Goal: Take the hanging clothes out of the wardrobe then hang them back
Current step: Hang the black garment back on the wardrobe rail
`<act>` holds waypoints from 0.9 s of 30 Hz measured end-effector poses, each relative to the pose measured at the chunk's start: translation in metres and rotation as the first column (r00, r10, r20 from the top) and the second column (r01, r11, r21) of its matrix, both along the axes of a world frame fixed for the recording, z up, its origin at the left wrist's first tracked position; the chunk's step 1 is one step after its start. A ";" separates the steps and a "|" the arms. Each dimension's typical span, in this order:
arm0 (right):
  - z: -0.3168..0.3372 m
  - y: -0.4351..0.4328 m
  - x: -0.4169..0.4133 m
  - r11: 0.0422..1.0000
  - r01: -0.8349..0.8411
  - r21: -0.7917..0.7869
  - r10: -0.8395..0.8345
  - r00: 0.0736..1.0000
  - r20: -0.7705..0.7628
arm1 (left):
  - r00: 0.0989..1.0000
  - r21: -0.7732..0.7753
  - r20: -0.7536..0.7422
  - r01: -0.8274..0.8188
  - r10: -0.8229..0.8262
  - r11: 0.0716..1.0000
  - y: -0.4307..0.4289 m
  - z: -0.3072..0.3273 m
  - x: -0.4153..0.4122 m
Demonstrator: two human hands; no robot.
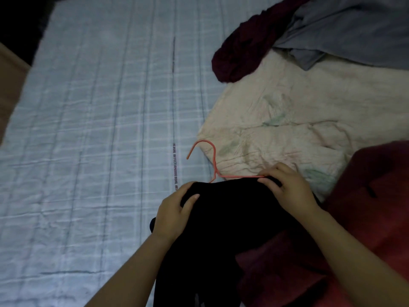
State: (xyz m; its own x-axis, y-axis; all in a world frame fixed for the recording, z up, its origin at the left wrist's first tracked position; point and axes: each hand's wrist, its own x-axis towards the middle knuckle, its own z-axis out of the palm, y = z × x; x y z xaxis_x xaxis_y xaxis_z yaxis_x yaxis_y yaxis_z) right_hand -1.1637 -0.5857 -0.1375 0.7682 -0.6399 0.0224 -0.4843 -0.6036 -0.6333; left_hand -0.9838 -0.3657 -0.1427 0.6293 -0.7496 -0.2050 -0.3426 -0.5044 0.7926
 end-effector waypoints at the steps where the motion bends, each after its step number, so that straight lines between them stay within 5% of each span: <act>1: 0.008 0.007 -0.005 1.000 -0.008 -0.013 0.009 1.000 0.023 | 0.999 -0.011 0.022 -0.023 0.023 1.000 0.010 0.009 -0.008; 13: 0.090 0.106 0.012 0.988 -0.145 -0.053 0.154 0.953 0.260 | 0.928 -0.202 0.218 -0.261 0.303 0.944 0.136 0.113 -0.037; 27: 0.158 0.345 0.091 0.902 -0.414 -0.121 0.429 0.832 0.351 | 0.777 -0.325 0.164 -0.540 0.608 0.777 0.397 0.158 -0.029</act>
State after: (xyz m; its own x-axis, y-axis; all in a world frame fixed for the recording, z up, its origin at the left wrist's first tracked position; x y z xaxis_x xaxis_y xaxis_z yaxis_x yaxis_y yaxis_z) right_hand -1.0725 -0.2405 0.0203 0.8961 -0.2485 0.3679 0.0807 -0.7237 -0.6854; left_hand -1.0129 0.0312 0.0149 0.9600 -0.2330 0.1555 -0.2512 -0.4705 0.8459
